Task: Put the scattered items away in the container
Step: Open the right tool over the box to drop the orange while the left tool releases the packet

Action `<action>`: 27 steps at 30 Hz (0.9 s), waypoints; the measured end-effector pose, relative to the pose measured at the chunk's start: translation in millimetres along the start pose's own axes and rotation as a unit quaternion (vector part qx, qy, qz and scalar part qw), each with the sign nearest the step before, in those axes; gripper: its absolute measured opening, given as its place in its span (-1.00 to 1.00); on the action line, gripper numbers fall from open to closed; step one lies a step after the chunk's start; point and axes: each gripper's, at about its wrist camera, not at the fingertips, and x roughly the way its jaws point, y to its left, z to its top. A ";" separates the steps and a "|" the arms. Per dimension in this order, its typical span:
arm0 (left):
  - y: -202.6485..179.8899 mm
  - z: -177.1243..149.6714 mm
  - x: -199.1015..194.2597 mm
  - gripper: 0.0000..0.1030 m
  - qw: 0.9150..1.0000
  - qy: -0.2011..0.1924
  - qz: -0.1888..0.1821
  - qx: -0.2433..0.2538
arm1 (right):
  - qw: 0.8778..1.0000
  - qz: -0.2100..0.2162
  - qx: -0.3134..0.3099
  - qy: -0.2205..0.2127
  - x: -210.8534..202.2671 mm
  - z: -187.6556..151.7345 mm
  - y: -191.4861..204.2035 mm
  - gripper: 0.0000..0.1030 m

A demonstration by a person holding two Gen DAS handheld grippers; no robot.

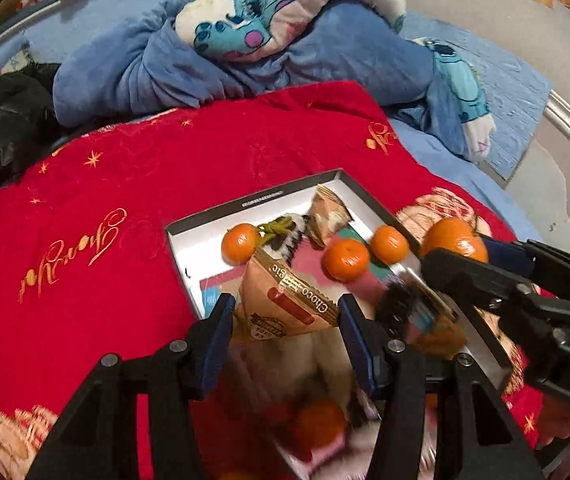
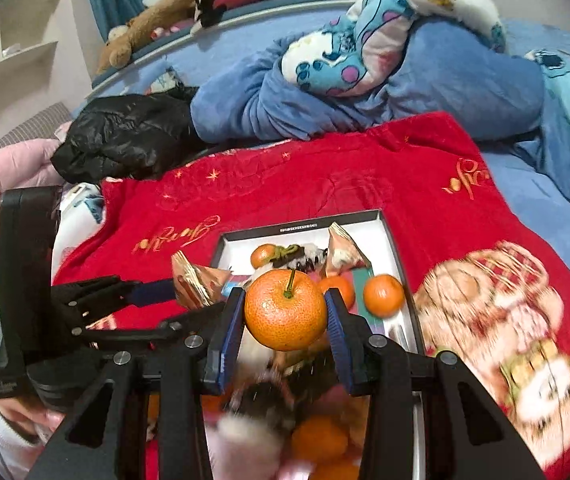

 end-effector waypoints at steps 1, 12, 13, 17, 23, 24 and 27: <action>2.7 1.8 6.6 0.06 1.000 0.003 0.000 -0.005 | 1.000 0.004 0.004 0.004 8.8 3.6 -2.6 -0.25; 27.5 11.9 55.5 0.06 0.996 0.010 -0.018 -0.087 | 0.998 0.020 0.032 0.048 75.6 22.0 -24.3 -0.25; 29.2 11.1 58.2 0.06 0.995 0.010 -0.023 -0.095 | 0.998 0.019 0.033 0.053 80.7 23.5 -26.2 -0.25; 33.4 11.4 66.0 0.06 0.994 0.013 -0.028 -0.104 | 0.997 0.018 0.039 0.071 96.5 26.9 -32.5 -0.25; 29.4 5.5 68.3 0.06 0.997 0.004 0.004 -0.080 | 0.994 -0.004 0.041 0.103 116.7 25.9 -37.0 -0.19; 27.0 5.0 68.9 0.06 0.997 0.003 0.013 -0.074 | 0.994 -0.013 0.037 0.102 118.1 25.6 -35.5 -0.19; 26.9 5.1 67.7 0.06 0.997 0.000 0.012 -0.075 | 0.994 -0.045 0.025 0.095 123.8 20.3 -32.7 -0.22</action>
